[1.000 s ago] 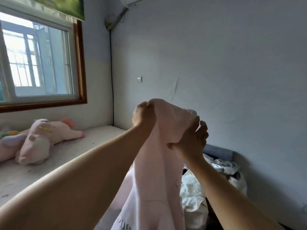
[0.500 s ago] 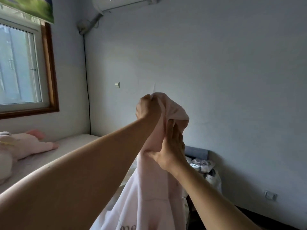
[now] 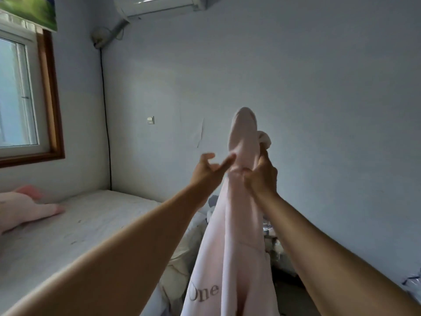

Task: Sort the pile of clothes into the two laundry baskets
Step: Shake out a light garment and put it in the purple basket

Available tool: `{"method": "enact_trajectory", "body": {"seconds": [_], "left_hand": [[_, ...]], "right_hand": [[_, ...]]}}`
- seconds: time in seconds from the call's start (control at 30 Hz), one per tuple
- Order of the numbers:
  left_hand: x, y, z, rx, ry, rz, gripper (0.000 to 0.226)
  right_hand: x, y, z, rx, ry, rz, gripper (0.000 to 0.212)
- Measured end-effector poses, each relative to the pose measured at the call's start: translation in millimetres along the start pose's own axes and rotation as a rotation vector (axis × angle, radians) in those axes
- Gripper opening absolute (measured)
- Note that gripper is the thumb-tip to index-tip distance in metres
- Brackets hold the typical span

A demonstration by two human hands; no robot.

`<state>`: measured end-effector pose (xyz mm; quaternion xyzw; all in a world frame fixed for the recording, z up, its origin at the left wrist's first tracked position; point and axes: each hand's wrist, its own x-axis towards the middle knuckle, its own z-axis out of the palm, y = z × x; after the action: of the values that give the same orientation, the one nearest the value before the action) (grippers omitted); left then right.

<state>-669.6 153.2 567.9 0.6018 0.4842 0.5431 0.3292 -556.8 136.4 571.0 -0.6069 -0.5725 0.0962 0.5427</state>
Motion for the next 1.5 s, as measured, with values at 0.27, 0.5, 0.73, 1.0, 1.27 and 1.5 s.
{"method": "enact_trajectory", "body": {"seconds": [0.27,0.5,0.73,1.0,1.27,1.5], "left_hand": [[-9,-68,16,-0.065,-0.421,-0.045,0.079],[-6,-66,41,-0.037,-0.293,-0.102,0.032],[18,-39,67,-0.121,-0.148,-0.119,0.036],[16,1,125,-0.134,-0.283,-0.184,0.044],[-17,23,178,-0.07,-0.597,-0.086,0.02],[-26,15,220,-0.041,-0.667,-0.015,0.048]], "right_hand": [[22,-24,-8,0.13,0.21,0.0,0.067],[20,4,-12,0.059,0.254,0.097,0.052],[-34,35,-39,-0.423,-0.404,0.093,0.121],[-55,75,-73,-0.932,-0.008,-0.179,0.092],[-38,126,-119,-0.894,0.17,0.013,0.02],[-22,174,-135,-0.938,0.204,0.086,0.021]]}}
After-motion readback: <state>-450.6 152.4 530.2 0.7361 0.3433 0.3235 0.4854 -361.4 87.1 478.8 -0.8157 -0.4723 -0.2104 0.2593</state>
